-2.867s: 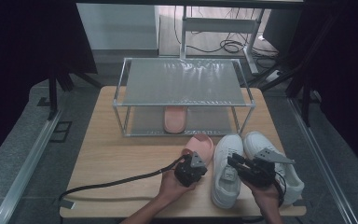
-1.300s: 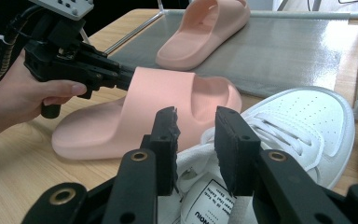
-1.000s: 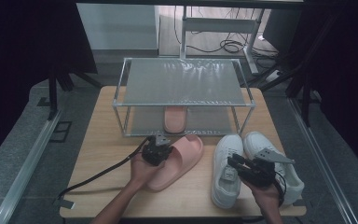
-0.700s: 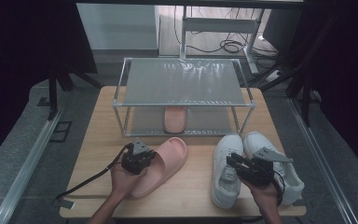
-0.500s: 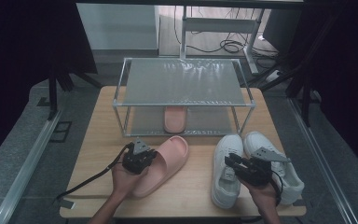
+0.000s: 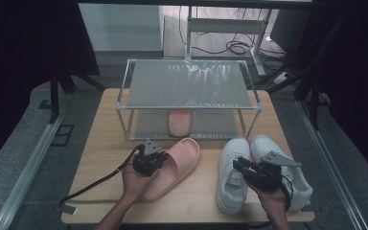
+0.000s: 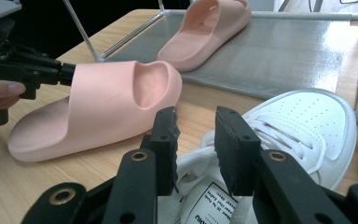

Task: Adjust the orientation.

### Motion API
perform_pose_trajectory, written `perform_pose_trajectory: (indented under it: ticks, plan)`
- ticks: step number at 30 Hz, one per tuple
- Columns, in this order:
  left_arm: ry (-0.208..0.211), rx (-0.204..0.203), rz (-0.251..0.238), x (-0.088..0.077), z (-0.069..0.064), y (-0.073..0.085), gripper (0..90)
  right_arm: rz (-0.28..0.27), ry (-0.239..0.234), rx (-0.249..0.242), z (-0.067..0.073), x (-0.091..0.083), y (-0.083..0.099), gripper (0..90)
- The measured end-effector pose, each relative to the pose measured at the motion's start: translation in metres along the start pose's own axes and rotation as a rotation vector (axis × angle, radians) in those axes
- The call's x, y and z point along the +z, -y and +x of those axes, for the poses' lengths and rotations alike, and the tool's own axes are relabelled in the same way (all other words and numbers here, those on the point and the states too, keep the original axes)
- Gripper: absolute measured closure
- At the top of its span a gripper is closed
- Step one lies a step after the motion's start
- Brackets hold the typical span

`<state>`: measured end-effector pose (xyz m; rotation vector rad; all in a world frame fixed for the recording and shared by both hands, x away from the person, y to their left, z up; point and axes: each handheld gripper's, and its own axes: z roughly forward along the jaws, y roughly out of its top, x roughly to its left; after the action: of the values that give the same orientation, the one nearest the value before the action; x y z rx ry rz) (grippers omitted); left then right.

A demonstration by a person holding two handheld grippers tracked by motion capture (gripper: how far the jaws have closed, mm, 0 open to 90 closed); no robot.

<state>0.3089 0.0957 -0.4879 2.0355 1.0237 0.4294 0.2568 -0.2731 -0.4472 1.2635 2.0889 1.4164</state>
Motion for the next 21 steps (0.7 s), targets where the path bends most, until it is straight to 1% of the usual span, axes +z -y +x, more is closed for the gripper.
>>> perform_pose_trajectory:
  ticks: [1, 2, 7, 9, 11, 12, 14, 18, 21]
  plan:
    - [0.005, -0.003, -0.009, 0.0, -0.001, -0.004, 85.4, 0.002, -0.001, -0.001, 0.0, 0.0, 0.0, 69.1]
    - [0.005, -0.003, -0.009, 0.0, -0.001, -0.004, 85.4, 0.002, -0.001, -0.001, 0.0, 0.0, 0.0, 69.1]
    - [0.02, -0.013, -0.027, 0.004, -0.003, -0.016, 85.5, 0.001, 0.0, 0.001, 0.0, 0.0, 0.0, 69.1]
    - [0.027, -0.019, -0.026, 0.007, -0.004, -0.021, 85.5, 0.001, -0.001, 0.001, 0.0, 0.0, 0.0, 69.1]
    - [0.027, -0.016, -0.029, 0.012, -0.006, -0.027, 85.5, -0.001, -0.001, 0.001, -0.001, 0.0, 0.0, 69.1]
    - [0.027, -0.016, -0.029, 0.012, -0.006, -0.027, 85.5, -0.001, -0.001, 0.001, -0.001, 0.0, 0.0, 69.1]
    - [0.043, -0.032, -0.031, 0.016, -0.005, -0.03, 85.6, -0.002, 0.0, 0.002, -0.002, -0.001, 0.0, 69.1]
    - [0.034, -0.022, -0.031, 0.02, -0.007, -0.034, 85.4, -0.003, 0.0, 0.003, -0.003, -0.001, 0.0, 69.1]
    - [0.043, -0.023, -0.034, 0.023, -0.009, -0.039, 85.5, -0.003, 0.001, 0.005, -0.003, -0.001, 0.0, 69.1]
